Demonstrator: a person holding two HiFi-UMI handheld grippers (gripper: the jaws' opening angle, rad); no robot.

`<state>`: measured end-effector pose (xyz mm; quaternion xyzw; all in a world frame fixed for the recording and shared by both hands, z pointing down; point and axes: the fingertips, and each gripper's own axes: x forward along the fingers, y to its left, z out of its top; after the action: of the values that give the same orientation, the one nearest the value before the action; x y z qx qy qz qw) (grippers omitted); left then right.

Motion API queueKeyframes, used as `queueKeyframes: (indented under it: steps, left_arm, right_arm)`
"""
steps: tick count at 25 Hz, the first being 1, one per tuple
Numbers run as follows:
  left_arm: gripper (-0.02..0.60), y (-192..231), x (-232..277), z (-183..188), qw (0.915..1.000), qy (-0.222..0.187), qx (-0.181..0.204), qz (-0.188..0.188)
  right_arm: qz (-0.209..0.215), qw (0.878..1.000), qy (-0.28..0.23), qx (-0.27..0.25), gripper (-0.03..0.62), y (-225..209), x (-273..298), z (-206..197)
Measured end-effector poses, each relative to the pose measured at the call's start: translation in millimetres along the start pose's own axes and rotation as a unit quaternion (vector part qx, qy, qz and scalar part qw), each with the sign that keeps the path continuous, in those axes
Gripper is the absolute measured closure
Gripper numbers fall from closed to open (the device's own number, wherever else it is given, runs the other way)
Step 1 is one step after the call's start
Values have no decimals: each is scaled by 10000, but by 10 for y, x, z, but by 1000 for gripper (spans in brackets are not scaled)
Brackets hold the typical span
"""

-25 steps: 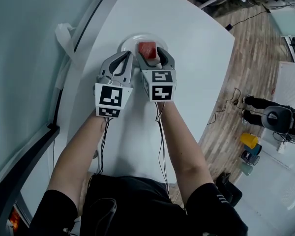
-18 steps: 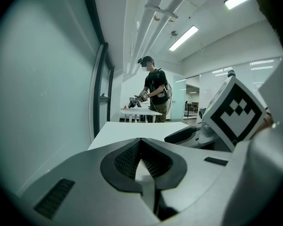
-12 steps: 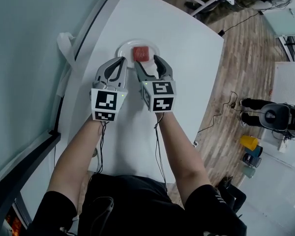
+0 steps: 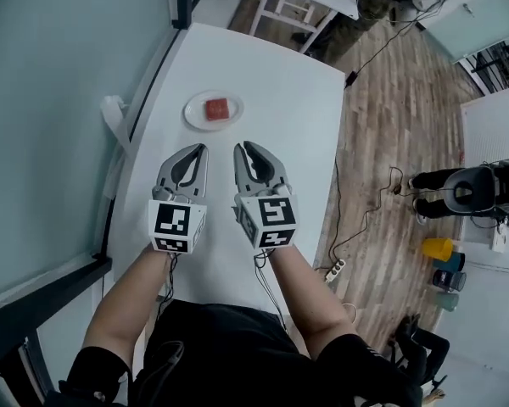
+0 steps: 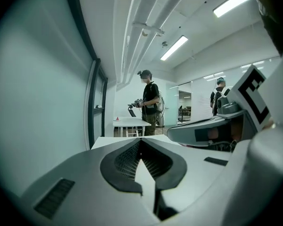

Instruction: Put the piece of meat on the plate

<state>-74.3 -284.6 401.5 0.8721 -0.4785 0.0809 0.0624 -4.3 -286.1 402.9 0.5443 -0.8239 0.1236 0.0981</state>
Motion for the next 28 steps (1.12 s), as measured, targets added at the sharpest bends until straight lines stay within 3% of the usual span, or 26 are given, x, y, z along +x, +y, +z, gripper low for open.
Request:
queueKeyframes:
  steps: [3,14,22,28]
  left_arm:
    - [589,-374,-324,204,9995,-205,220,-8]
    - [589,-1659,-1473,650,9964,-661,515,-102]
    - [589,-2388,-2023,915,9919,-955,763,-341]
    - [589,-2716,-2293,807,9927,-1090,451,-268]
  right_arm:
    - [4,9993,-353,94,588,87,-515,93]
    - [33,9915,-1299,-64,591,152,-2339,387]
    - [-35,9894,-1452,-34,592,193,-3221,352]
    - [52,9843,-1744,-280,592,351,-3636,279]
